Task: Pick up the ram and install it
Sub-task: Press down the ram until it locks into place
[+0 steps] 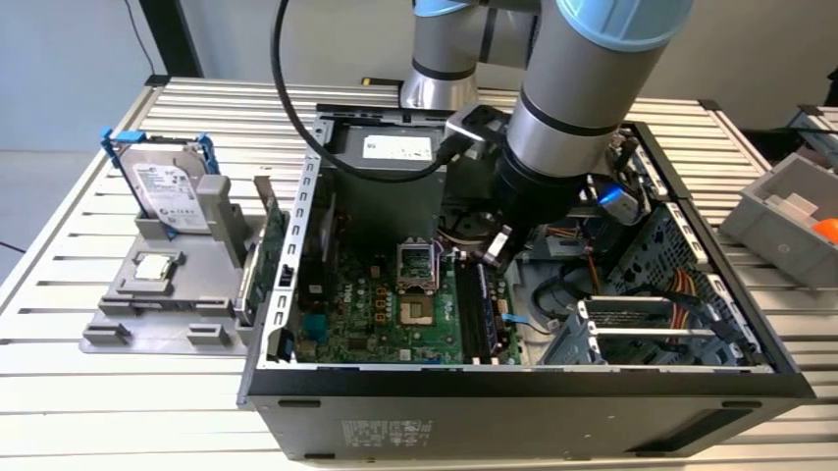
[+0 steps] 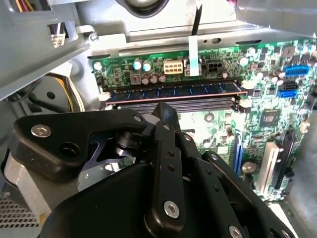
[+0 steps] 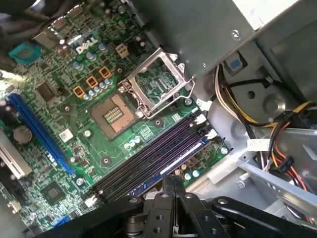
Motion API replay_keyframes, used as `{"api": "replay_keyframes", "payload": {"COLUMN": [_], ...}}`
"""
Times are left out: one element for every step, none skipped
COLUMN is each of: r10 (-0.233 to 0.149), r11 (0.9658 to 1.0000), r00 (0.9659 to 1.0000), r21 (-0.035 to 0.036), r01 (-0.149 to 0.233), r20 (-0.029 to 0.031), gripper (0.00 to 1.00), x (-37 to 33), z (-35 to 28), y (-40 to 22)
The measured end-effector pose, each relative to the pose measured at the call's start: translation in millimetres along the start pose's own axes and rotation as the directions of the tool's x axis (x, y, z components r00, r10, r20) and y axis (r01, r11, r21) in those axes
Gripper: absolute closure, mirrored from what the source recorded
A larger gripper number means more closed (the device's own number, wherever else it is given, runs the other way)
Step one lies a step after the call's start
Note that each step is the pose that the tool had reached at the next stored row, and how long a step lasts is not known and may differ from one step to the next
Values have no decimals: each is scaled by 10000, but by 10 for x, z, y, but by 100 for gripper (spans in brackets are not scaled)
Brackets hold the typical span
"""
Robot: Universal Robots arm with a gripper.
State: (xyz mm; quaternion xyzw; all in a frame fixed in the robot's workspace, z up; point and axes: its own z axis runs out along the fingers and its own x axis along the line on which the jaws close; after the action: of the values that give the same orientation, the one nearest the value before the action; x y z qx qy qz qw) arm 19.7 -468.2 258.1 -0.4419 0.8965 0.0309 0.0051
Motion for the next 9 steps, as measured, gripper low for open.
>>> {"api": "replay_keyframes", "payload": {"r10": [-118,-236,-360,-477,-601,-725,-852,-982,-1110], "r11": [9999,9997,9993,9989,9982,9973,9963,9951,9938], "r00": [9999,9997,9994,9989,9982,9974,9964,9952,9938], "r21": [7,14,25,39,55,70,85,98,111], "r01": [118,236,360,477,601,725,852,981,1109], "r20": [2,5,8,15,24,32,38,44,49], "gripper": [100,100,100,100,100,100,100,100,100], "x": [0,-1,-1,-1,-1,-1,-1,-1,-1], "z": [0,0,-1,0,0,0,0,0,0], "y": [-1,-1,-2,-2,-2,-2,-2,-2,-2]}}
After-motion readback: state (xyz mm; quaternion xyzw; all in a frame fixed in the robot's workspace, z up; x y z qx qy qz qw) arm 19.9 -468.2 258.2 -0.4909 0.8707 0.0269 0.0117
